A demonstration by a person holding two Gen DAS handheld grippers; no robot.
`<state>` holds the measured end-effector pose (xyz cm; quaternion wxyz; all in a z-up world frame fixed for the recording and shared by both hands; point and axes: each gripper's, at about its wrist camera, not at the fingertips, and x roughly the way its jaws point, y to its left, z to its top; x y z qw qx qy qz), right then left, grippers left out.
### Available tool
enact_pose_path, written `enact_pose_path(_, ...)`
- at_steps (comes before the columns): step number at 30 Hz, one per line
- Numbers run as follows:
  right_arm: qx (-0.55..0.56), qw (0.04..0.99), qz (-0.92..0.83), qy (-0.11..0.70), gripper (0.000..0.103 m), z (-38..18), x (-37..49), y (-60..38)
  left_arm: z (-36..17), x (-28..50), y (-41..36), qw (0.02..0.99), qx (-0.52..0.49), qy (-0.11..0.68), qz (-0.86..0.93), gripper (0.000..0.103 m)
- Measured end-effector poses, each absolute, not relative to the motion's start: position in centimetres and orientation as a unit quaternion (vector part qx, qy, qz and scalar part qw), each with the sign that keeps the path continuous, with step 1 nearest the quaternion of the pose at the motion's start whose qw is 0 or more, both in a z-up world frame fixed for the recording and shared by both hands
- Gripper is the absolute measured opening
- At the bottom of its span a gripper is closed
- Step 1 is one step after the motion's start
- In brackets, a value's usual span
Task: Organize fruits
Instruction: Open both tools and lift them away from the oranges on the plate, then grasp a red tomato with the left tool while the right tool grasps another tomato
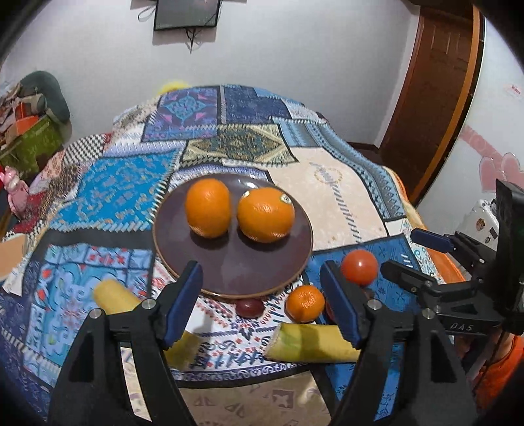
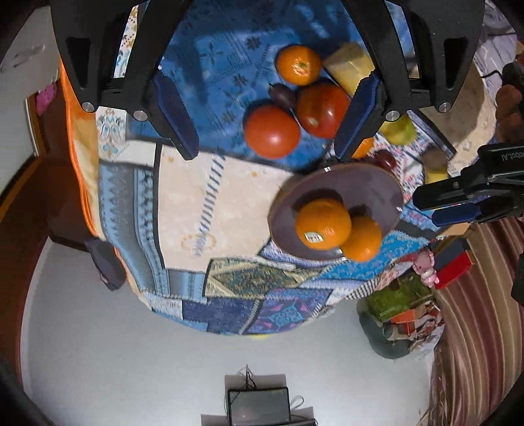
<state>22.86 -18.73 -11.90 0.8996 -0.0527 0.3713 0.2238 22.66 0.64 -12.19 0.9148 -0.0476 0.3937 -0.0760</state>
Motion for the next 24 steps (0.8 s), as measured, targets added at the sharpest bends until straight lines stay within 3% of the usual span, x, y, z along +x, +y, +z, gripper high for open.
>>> enact_pose_path(5, -0.032, 0.888, 0.225, 0.399, 0.067, -13.8, 24.1, -19.0, -13.6, 23.7, -0.2, 0.907, -0.052, 0.409, -0.083, 0.074)
enact_pose_path(24, 0.022, 0.859, 0.249, 0.446, 0.066, -16.4, 25.8, -17.8, -16.2, 25.1, -1.0, 0.894, -0.057, 0.433, -0.096, 0.074)
